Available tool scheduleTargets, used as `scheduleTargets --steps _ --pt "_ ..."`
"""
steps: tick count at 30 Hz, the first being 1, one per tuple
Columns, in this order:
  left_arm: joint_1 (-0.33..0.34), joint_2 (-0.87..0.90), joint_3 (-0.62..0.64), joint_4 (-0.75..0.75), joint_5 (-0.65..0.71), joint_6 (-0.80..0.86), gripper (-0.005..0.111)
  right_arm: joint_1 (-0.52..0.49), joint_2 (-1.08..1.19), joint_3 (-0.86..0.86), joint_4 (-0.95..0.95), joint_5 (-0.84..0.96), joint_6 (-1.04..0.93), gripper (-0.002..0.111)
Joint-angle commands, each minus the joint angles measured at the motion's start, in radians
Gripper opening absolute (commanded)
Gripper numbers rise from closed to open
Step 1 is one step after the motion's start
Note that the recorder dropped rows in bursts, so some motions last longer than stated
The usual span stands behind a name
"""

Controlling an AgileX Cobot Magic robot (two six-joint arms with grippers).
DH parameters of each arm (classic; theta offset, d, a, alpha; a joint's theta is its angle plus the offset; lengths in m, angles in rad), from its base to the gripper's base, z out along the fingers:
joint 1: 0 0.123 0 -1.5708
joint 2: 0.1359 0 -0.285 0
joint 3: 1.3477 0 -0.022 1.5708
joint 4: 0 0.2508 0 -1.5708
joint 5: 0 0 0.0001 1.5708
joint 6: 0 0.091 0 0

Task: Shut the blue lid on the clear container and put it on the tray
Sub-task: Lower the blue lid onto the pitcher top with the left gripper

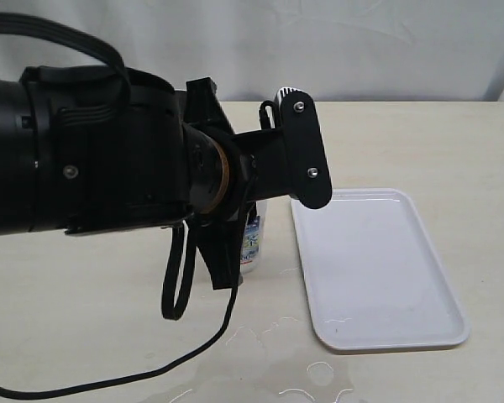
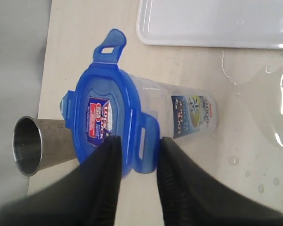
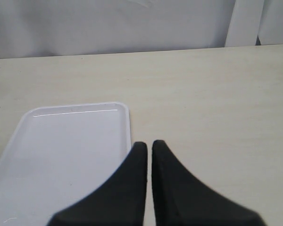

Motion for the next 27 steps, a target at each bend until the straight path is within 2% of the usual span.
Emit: scheduleTargets --steps 1,6,27 --pt "-0.001 -0.002 0.001 -0.037 -0.01 0.004 0.033 0.001 -0.004 0.002 0.002 -0.004 -0.008 0.004" --pt "-0.001 -0.002 0.001 -0.084 -0.034 0.042 0.038 0.001 -0.004 0.002 0.002 -0.004 -0.008 0.004" --pt "-0.001 -0.002 0.001 -0.139 -0.035 0.04 0.038 0.001 -0.004 0.002 0.002 -0.004 -0.008 0.004"
